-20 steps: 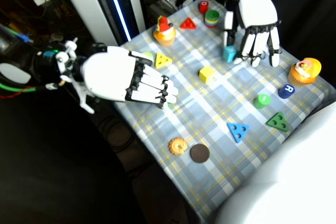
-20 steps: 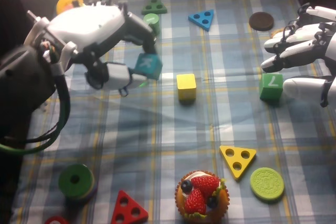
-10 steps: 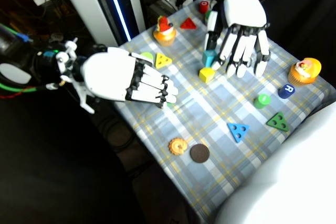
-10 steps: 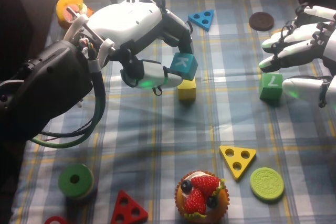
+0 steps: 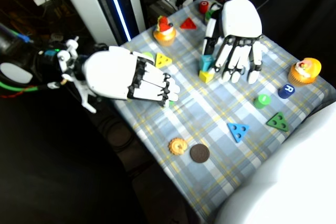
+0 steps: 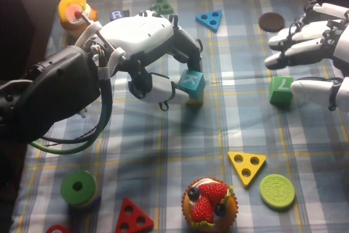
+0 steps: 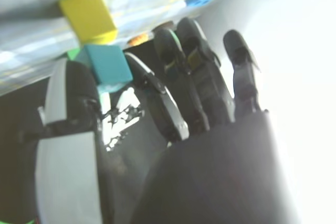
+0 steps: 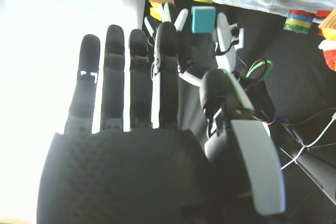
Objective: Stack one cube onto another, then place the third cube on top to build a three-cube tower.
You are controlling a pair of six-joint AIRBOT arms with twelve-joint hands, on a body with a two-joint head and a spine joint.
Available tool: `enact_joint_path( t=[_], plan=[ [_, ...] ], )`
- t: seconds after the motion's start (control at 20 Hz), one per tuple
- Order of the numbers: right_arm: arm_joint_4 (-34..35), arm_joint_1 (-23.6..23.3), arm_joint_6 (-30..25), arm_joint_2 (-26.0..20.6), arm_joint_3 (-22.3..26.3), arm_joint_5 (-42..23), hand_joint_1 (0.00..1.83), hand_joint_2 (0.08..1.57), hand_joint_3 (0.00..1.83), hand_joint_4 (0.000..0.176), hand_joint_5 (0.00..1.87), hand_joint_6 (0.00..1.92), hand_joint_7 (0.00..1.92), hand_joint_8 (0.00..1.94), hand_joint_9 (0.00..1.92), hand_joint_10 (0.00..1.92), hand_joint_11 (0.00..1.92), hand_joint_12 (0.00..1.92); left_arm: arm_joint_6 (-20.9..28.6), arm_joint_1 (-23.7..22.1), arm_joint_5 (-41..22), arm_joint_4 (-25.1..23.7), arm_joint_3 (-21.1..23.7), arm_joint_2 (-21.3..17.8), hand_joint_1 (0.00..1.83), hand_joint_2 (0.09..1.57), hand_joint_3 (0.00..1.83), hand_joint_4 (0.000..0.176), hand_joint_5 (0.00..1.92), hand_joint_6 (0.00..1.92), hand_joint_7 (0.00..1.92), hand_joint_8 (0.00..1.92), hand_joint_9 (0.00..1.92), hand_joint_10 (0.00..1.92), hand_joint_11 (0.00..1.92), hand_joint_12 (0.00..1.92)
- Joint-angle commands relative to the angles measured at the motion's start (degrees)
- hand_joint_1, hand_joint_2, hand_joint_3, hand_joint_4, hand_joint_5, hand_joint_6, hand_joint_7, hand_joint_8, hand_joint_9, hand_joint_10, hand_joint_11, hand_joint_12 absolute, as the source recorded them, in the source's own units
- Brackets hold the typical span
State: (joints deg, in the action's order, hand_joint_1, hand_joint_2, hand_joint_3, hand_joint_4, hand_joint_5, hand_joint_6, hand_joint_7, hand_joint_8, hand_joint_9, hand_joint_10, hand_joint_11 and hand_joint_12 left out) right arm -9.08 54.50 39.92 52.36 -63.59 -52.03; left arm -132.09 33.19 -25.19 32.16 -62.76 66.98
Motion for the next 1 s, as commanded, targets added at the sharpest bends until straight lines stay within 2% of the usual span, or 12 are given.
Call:
enact_joint_path(
  t=[0.0,0.25,0.35,0.6,0.85,0.95],
  plan=[
    [1.24,-0.89,-0.32,0.0,-0.07,-7.17,0.16,1.36,0.0,0.0,0.53,0.0,0.4,0.0,0.36,0.0,0.0,1.0,0.13,-0.79,-5.42,-1.09,-0.4,0.18,1.01,1.11,0.0,0.176,0.96,1.0,0.81,0.01,0.67,0.01,0.0,0.64],
    [1.24,-0.97,-0.41,-0.01,-0.06,-7.61,0.16,1.33,0.0,0.0,0.52,0.0,0.4,0.0,0.36,0.0,0.0,0.94,-1.14,-0.81,-5.34,0.11,-0.94,0.42,1.0,1.12,0.0,0.176,0.95,1.02,0.81,0.0,0.67,0.01,0.0,0.67],
    [1.24,-0.97,-0.44,-0.02,-0.07,-7.6,0.16,1.34,0.0,0.0,0.51,0.0,0.4,0.0,0.37,0.0,0.0,1.02,-1.15,-0.97,-5.22,0.27,-1.23,0.54,0.99,1.13,0.0,0.176,0.93,1.06,0.79,0.0,0.65,0.01,0.0,0.59],
    [1.24,-0.96,-0.46,-0.02,-0.09,-7.59,0.15,1.34,0.0,0.0,0.54,0.01,0.42,0.0,0.38,0.01,0.0,1.03,-1.34,-1.71,-4.69,0.26,-1.88,0.94,1.02,1.1,0.0,0.176,0.99,0.96,0.81,0.01,0.7,0.02,0.01,0.65],
    [1.24,-0.96,-0.51,-0.02,-0.09,-7.58,0.15,1.34,0.0,0.0,0.54,0.0,0.42,0.0,0.39,0.0,0.0,1.03,-1.33,-1.76,-4.31,0.28,-2.26,1.34,1.03,1.09,0.0,0.176,1.01,0.92,0.79,0.0,0.67,0.0,0.0,0.59],
    [1.24,-0.96,-0.51,-0.02,-0.1,-7.58,0.14,1.34,0.0,0.0,0.54,0.0,0.42,0.0,0.38,0.0,0.0,1.05,-1.33,-1.76,-4.29,0.35,-2.45,1.6,1.02,1.1,0.0,0.176,0.98,0.96,0.77,0.0,0.64,0.0,0.0,0.56]
  ],
)
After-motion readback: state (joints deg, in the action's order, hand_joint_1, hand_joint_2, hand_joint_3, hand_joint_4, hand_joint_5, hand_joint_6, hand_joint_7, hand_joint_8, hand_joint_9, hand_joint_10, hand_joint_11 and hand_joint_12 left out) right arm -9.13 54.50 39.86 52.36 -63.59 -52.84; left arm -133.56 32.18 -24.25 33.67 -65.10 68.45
